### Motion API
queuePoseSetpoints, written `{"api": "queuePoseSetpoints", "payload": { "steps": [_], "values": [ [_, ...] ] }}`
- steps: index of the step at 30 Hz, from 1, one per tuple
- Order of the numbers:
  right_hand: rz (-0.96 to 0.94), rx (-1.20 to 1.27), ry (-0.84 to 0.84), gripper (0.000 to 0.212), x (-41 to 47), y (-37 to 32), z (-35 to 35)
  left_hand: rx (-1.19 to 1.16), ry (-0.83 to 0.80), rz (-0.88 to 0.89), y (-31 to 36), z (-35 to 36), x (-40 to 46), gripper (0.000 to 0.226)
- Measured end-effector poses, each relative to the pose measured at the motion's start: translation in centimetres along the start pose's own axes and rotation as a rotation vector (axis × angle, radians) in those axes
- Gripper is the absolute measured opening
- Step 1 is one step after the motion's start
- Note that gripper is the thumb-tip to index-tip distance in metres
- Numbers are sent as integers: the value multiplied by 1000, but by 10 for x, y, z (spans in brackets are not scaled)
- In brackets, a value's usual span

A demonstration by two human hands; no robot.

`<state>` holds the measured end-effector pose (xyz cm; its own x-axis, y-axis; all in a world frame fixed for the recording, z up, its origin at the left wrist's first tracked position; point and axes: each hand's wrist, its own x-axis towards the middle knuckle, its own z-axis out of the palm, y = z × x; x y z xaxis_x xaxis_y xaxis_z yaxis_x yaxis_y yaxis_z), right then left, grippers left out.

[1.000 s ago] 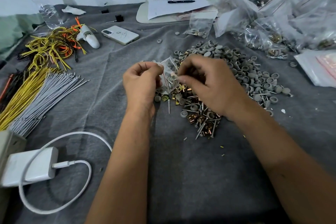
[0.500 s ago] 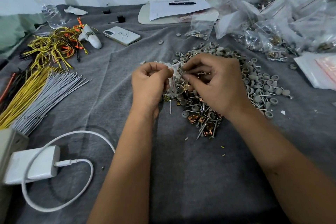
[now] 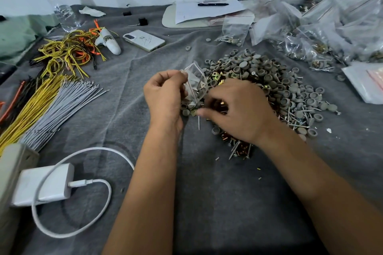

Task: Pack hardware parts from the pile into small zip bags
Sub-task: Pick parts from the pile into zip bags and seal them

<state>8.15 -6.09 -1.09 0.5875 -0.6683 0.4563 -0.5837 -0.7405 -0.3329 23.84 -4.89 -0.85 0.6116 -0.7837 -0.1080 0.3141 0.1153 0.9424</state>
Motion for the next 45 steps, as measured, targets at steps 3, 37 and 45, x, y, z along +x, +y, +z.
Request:
{"api": "queuePoseSetpoints", "payload": {
  "steps": [3,37,45],
  "values": [
    [2,-313,-144,56,1,-20,13,9,3,8,0,0,-1,15],
    [34,164,343,11,5,7,-1,27,-105,-43,-2,0,0,19],
    [55,17,-130,13,4,32,-21,-92,-20,-66,-1,-2,4,13]
  ]
}}
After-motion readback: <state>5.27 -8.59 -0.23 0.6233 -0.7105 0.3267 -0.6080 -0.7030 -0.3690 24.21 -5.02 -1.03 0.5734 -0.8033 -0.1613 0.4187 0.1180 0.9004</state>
